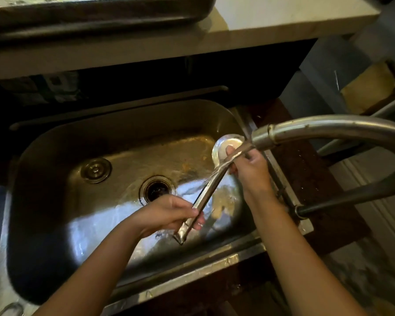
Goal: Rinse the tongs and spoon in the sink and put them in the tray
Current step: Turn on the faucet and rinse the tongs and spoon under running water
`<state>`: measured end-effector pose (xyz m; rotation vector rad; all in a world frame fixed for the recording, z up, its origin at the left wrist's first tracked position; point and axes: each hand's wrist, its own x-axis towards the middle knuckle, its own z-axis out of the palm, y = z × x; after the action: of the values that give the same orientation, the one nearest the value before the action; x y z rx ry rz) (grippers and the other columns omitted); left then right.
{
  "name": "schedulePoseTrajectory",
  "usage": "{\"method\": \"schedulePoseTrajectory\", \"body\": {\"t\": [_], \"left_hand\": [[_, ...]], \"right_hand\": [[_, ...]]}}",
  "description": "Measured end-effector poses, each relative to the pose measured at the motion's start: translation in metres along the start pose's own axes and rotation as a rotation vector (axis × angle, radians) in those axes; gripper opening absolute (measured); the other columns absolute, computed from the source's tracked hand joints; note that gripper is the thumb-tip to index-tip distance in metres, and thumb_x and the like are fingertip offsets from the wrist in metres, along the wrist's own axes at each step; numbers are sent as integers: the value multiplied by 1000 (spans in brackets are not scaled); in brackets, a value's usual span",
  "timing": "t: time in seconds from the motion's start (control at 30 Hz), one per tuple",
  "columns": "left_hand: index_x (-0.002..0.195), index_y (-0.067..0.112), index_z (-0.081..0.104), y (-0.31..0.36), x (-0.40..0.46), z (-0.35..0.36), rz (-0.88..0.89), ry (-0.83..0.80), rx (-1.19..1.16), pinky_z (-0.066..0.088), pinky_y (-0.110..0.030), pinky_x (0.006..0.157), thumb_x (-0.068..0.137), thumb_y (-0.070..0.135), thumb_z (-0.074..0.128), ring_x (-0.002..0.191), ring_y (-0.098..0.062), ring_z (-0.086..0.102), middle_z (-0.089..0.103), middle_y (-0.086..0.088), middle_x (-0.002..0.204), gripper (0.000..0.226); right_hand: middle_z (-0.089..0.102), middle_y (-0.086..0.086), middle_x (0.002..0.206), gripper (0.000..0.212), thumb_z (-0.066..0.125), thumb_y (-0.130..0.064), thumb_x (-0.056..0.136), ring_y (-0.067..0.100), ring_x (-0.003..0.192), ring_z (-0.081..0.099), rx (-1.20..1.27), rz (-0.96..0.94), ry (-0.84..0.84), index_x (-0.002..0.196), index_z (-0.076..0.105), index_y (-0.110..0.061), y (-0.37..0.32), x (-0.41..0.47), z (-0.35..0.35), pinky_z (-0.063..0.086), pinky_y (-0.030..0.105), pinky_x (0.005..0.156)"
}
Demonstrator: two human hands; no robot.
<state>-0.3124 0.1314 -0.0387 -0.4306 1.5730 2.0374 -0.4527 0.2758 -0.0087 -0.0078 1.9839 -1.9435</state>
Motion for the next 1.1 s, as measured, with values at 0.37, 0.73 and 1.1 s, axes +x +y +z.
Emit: {"method": "schedulePoseTrajectory", "body": {"t": [0.37, 0.73, 1.1], "left_hand": [[95, 14, 71, -10, -16, 1, -5, -52, -56, 57, -23, 77, 82, 18, 60, 88, -15, 71, 76, -5, 92, 18], [95, 11, 59, 0, -3, 18, 118, 124, -4, 45, -19, 50, 90, 10, 51, 49, -8, 51, 58, -6, 69, 9], [137, 30, 36, -32, -6, 40, 266, 808, 848, 48, -29, 75, 85, 20, 58, 94, -21, 59, 62, -4, 109, 57]], "right_hand": [[72, -7, 63, 3, 70, -21, 78, 17, 77, 65, 94, 72, 7, 76, 68, -20, -3, 18, -6, 52, 37, 78], [63, 13, 116, 23, 39, -21, 97, 26, 117, 55, 251, 304, -257, 102, 60, -13, -1, 1, -8, 46, 40, 93], [65, 6, 97, 17, 65, -33, 83, 25, 96, 65, -94, 339, -64, 89, 56, -19, -1, -13, 9, 54, 31, 75]]}}
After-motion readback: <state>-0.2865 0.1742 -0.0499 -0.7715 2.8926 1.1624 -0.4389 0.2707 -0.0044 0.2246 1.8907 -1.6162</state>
